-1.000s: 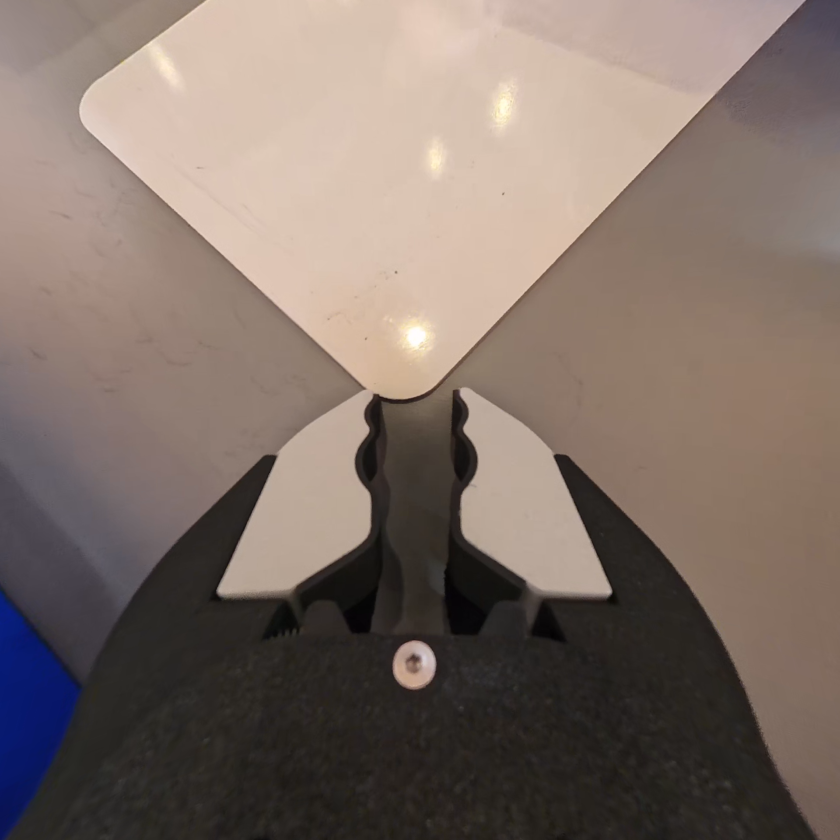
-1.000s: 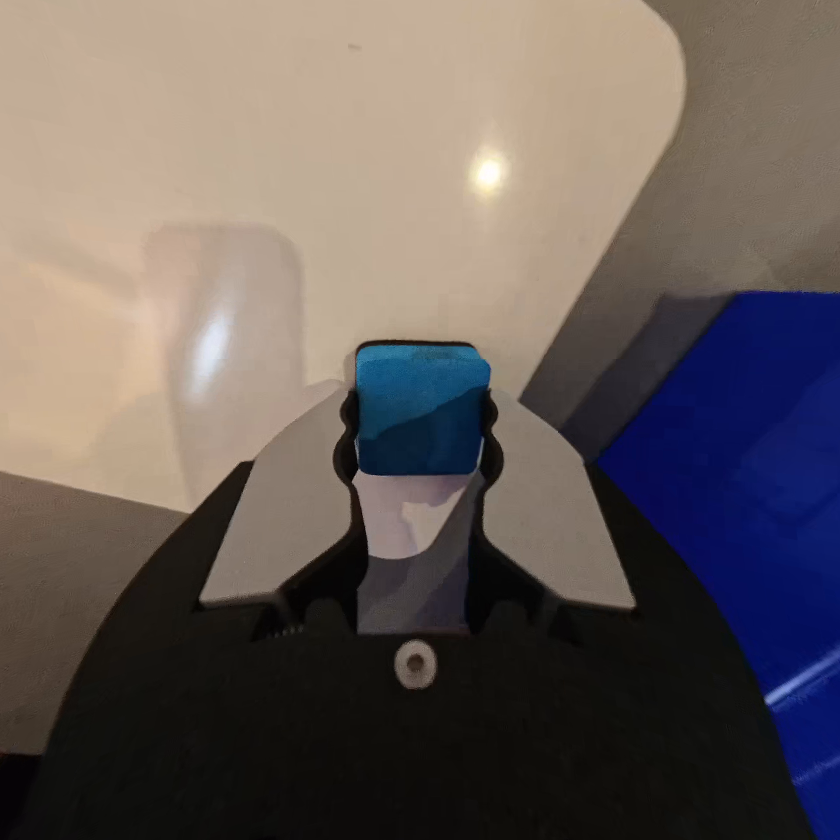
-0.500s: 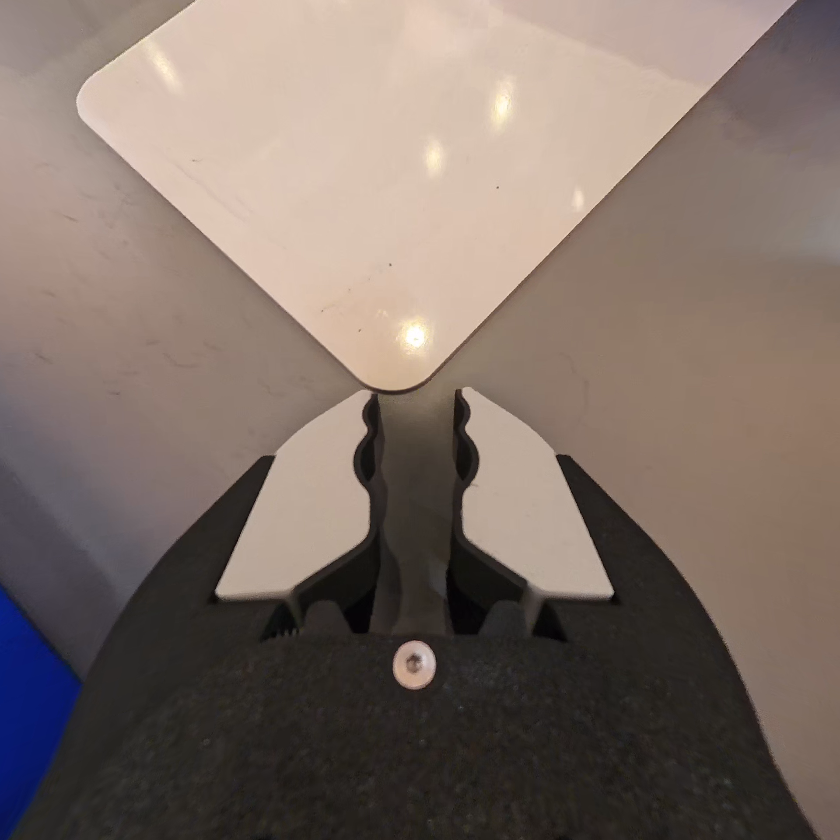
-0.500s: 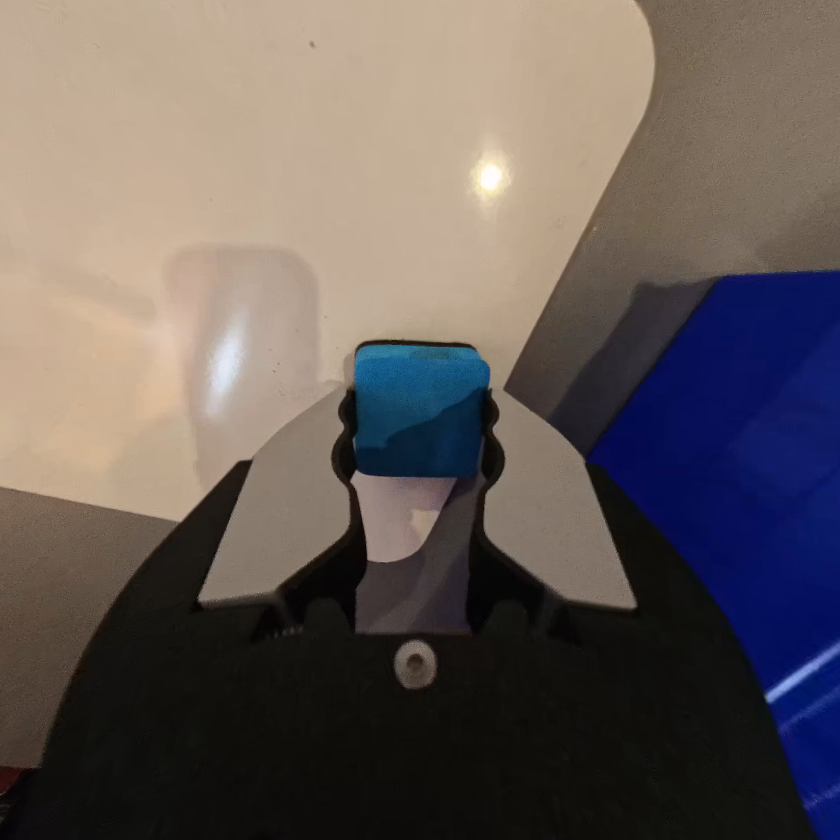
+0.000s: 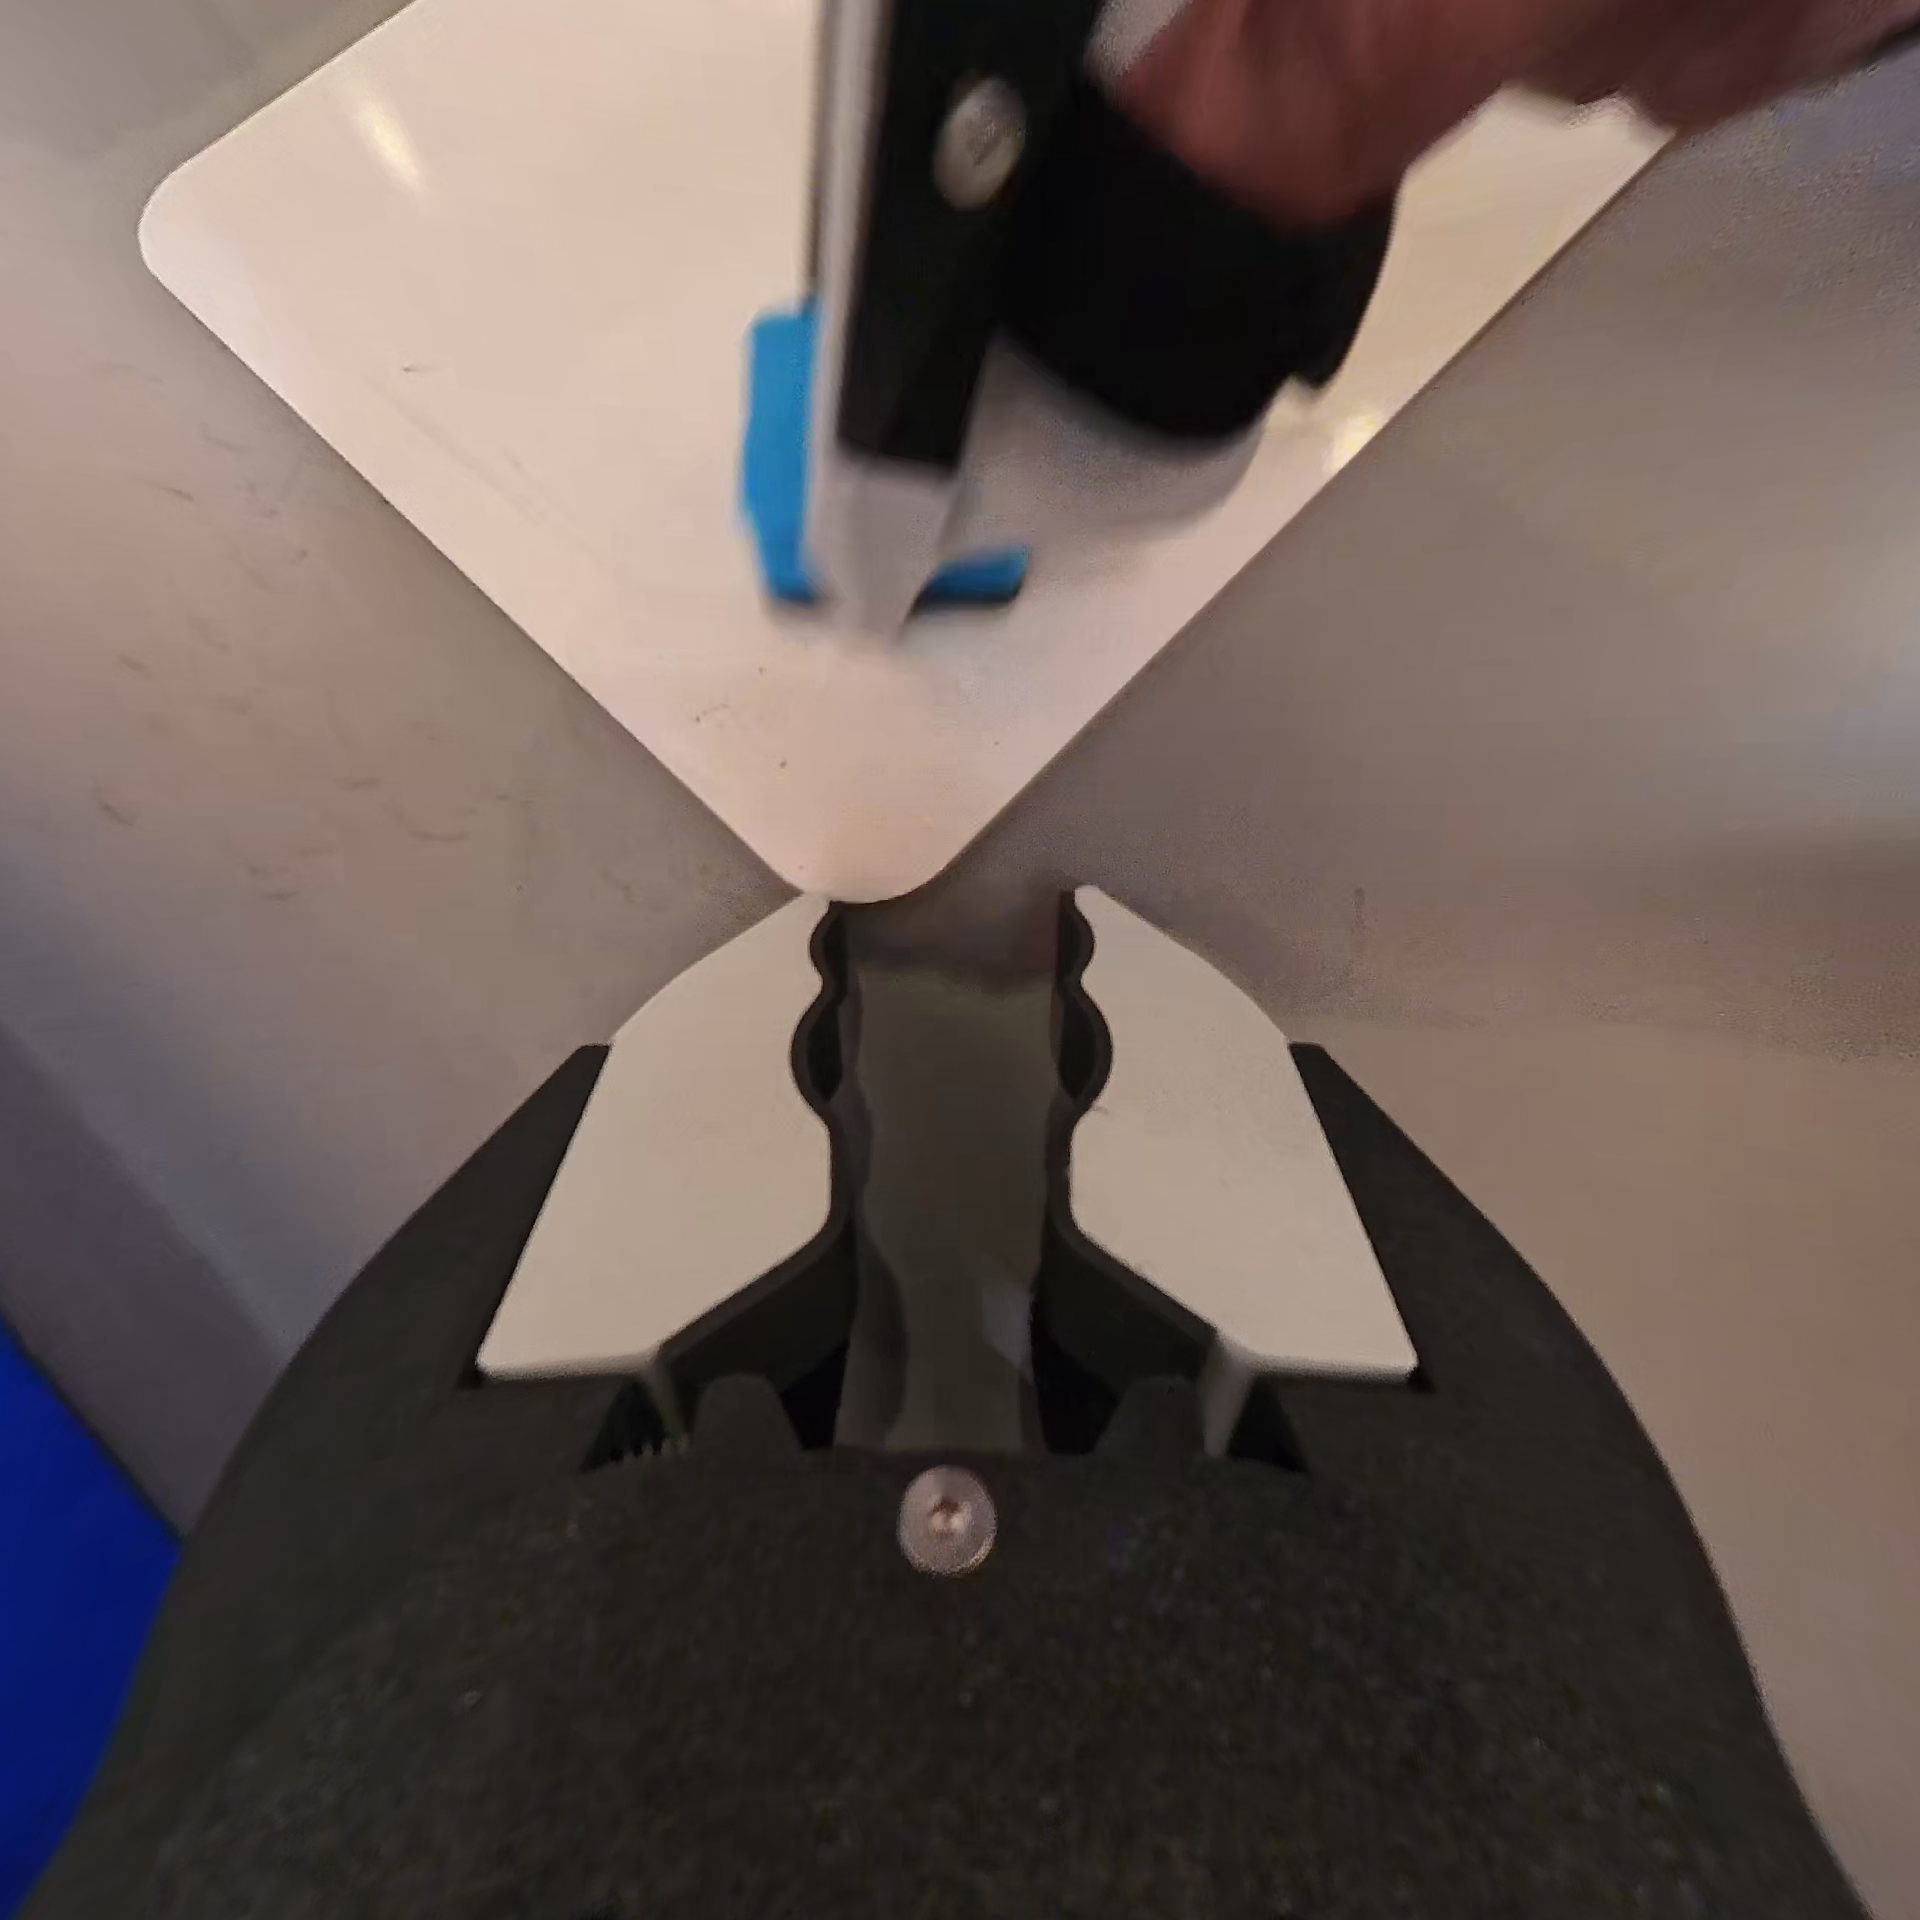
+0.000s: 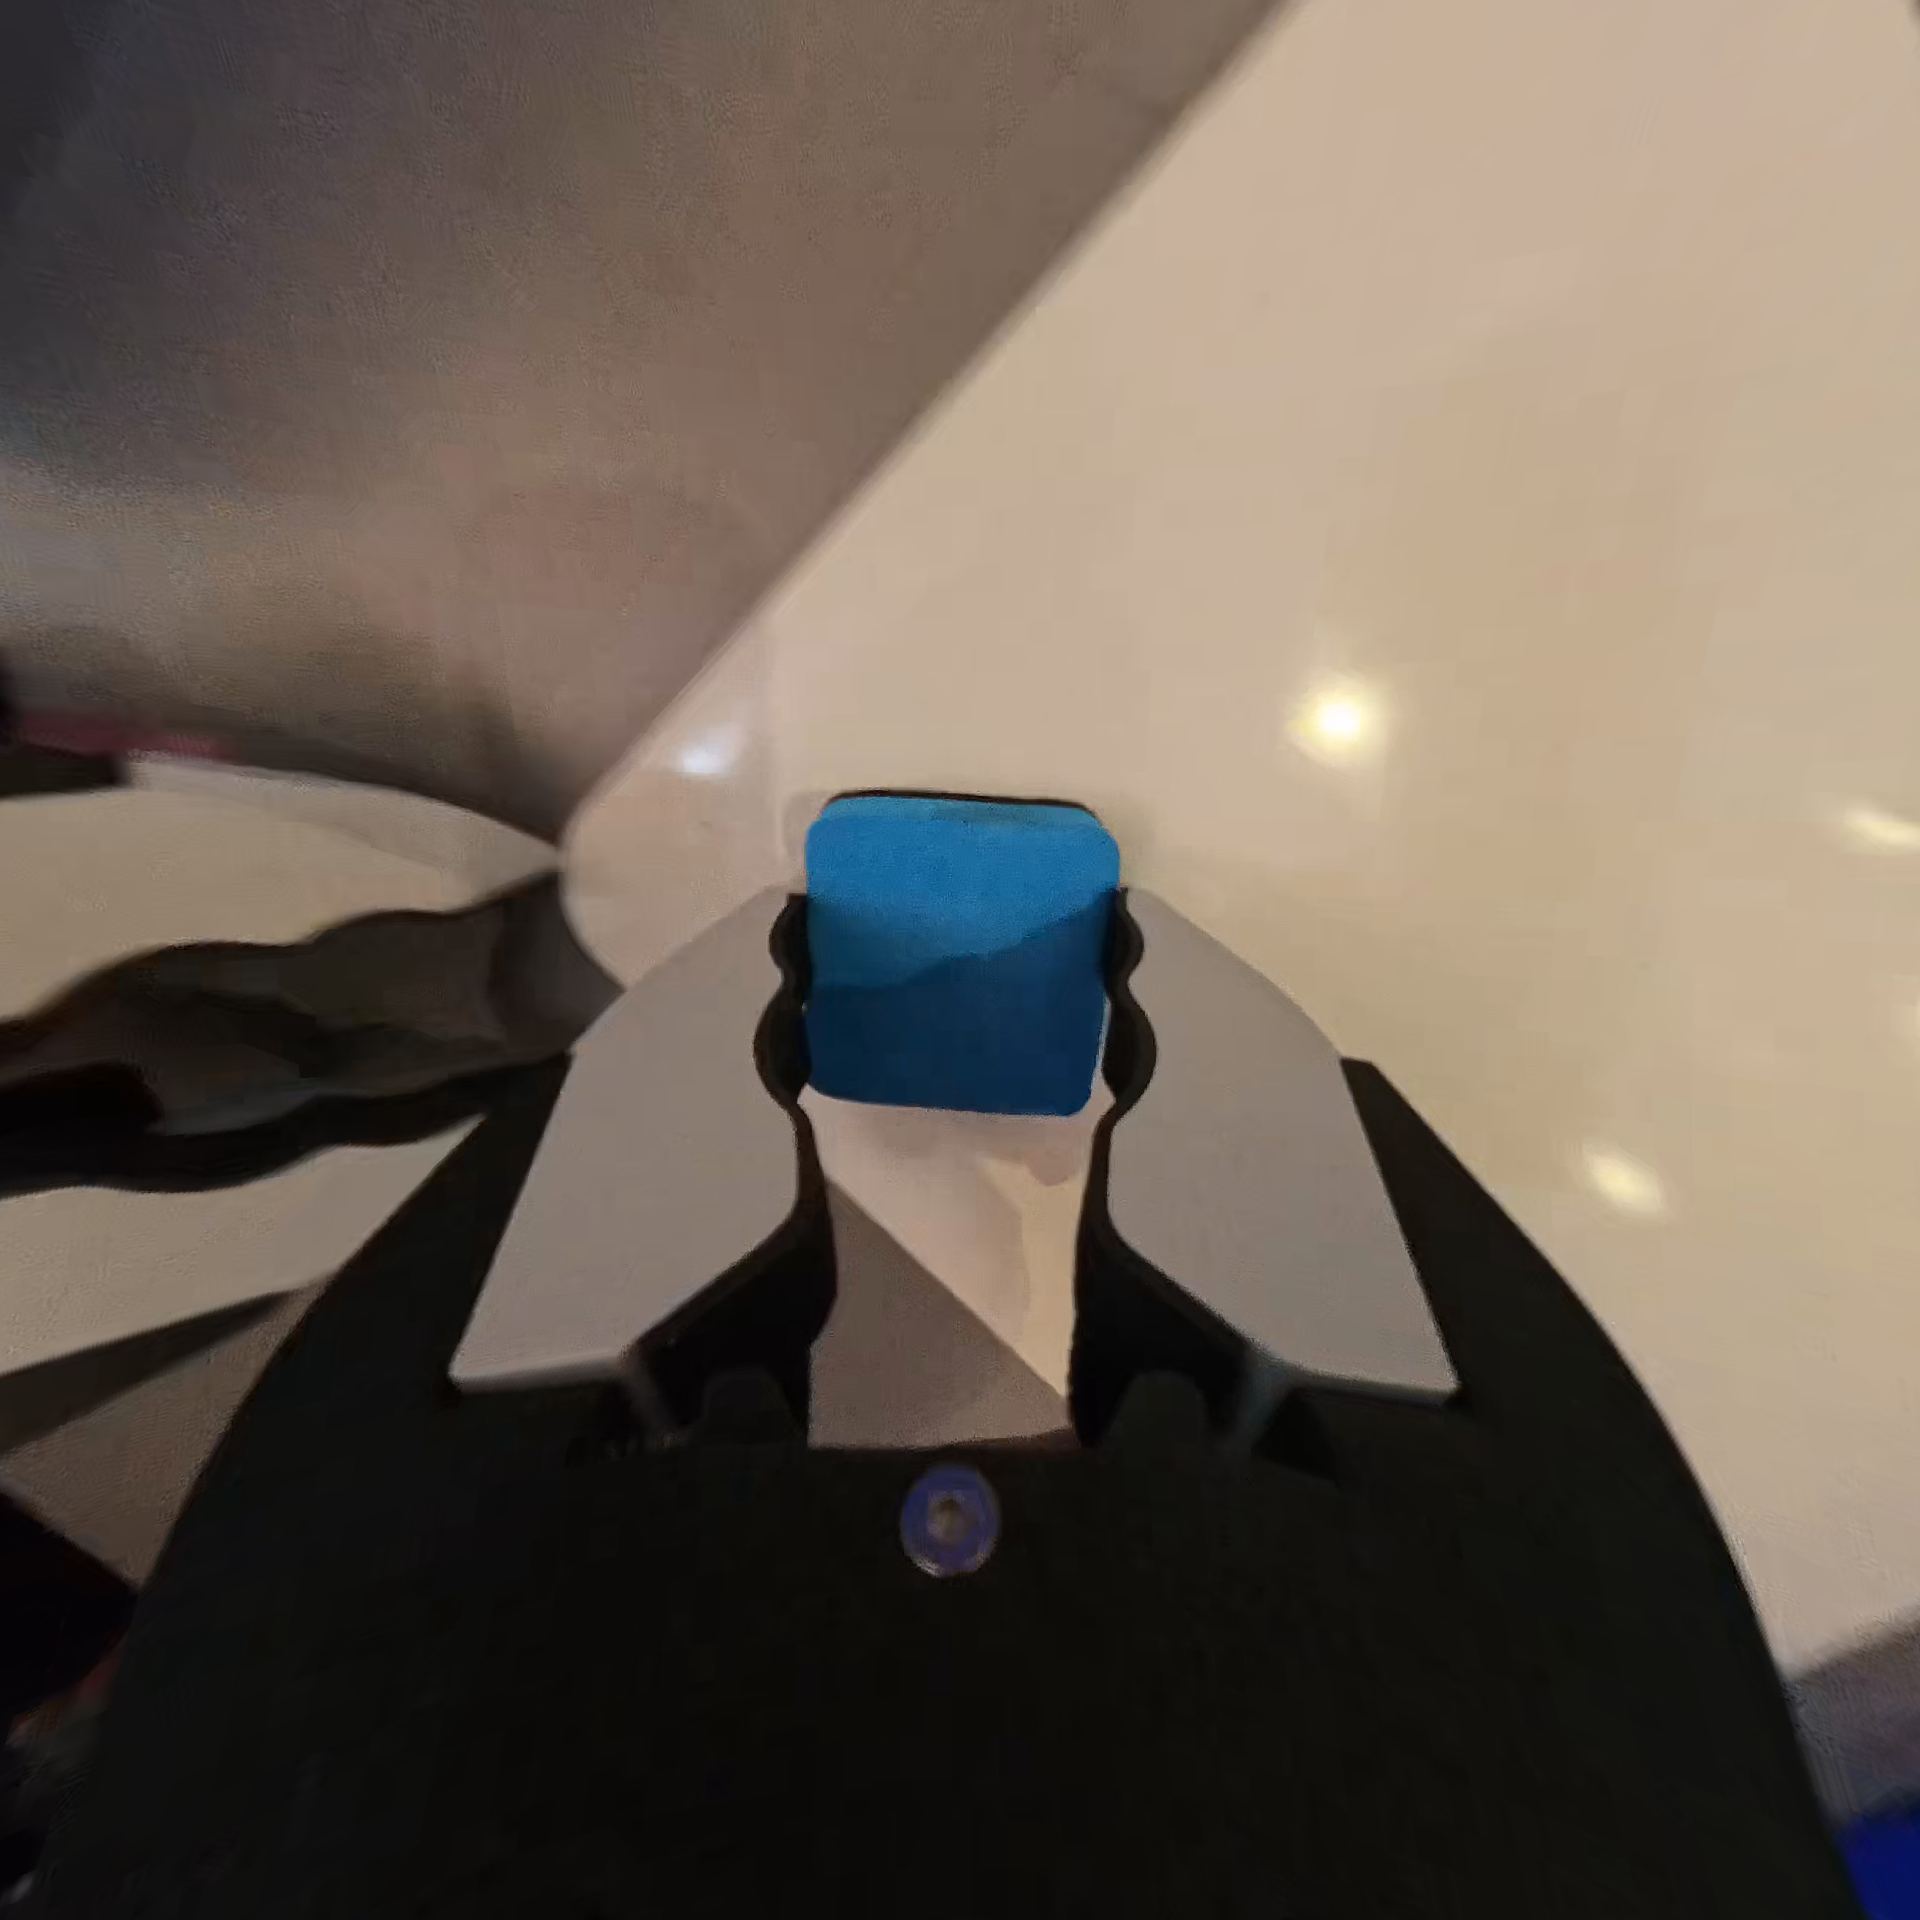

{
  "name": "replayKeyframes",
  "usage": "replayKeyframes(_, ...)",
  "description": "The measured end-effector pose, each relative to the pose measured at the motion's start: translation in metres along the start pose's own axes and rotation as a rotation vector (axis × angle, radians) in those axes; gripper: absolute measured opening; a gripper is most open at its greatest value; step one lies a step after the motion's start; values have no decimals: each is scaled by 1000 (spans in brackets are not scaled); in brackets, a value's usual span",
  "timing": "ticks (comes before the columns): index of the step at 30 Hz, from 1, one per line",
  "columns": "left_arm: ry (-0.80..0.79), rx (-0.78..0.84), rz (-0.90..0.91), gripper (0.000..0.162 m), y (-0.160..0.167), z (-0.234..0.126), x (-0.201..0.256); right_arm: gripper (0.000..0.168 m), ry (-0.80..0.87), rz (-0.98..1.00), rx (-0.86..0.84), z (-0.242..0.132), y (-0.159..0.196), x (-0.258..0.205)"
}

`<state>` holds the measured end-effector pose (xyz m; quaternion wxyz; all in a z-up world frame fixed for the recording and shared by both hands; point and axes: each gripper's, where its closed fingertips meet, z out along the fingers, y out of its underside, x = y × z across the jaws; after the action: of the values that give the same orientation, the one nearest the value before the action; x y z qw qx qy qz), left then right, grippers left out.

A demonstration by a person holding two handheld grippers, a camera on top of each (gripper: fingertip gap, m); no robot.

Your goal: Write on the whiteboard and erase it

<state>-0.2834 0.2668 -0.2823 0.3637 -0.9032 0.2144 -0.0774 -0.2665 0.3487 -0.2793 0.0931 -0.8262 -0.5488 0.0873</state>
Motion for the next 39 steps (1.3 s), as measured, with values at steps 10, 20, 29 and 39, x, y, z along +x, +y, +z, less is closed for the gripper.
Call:
replayKeyframes(10, -9, 4, -12, 39, 7, -7, -5, 55, -68, -14, 155, -49, -32, 3)
replayKeyframes(20, -48, -1, 49, 52, 3, -5, -5, 65, -299, 169, 167, -14, 1, 13)
replayKeyframes(29, -51, 38, 75, 66, -47, -1, 13, 62, 149, 128, 494, -94, 67, 63)
replayKeyframes(39, -65, -124, 46, 54, -61, 45, 4, 44, 328, 221, 636, -63, 123, 88)
